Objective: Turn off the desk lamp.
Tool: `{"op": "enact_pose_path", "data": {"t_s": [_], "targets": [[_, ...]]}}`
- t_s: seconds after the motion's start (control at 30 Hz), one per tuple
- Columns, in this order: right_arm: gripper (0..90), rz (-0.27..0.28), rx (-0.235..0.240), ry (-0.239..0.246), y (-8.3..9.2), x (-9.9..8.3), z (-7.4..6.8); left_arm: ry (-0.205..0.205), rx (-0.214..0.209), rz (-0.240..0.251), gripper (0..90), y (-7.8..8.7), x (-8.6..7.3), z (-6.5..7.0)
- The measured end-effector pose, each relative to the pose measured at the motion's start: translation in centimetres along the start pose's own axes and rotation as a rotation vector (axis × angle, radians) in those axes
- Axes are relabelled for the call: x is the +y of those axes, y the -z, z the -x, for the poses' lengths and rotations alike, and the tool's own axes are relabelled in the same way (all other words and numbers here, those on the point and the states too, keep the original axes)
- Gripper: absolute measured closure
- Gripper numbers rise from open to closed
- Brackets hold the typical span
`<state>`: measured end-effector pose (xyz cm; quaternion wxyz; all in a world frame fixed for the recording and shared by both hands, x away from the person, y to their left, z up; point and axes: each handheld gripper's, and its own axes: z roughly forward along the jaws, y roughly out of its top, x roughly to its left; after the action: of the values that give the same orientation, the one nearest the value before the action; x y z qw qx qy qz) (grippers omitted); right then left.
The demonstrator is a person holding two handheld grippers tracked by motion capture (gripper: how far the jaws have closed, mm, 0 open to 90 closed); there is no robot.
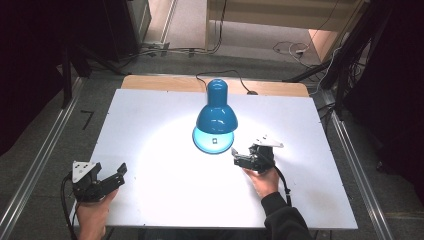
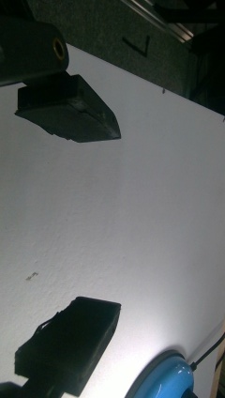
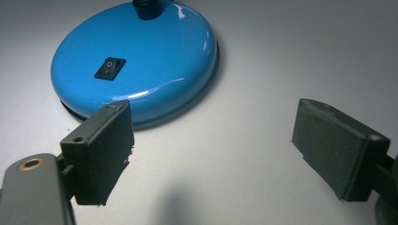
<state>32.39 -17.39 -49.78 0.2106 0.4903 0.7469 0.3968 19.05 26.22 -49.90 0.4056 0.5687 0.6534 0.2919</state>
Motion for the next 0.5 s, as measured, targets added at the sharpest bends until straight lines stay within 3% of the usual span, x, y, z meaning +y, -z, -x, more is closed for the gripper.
{"op": "enact_pose_path", "data": {"t_s": [0.37,0.5], "targets": [[23.2,0.030,0.006,0.018,-0.6,0.2,-1.3,0.000,-0.001,0.000,15.4,0.0,0.0,0.0],[34.4,0.048,0.008,0.021,-1.1,0.4,-2.1,0.000,0.000,-0.001,15.4,0.0,0.0,0.0]]}}
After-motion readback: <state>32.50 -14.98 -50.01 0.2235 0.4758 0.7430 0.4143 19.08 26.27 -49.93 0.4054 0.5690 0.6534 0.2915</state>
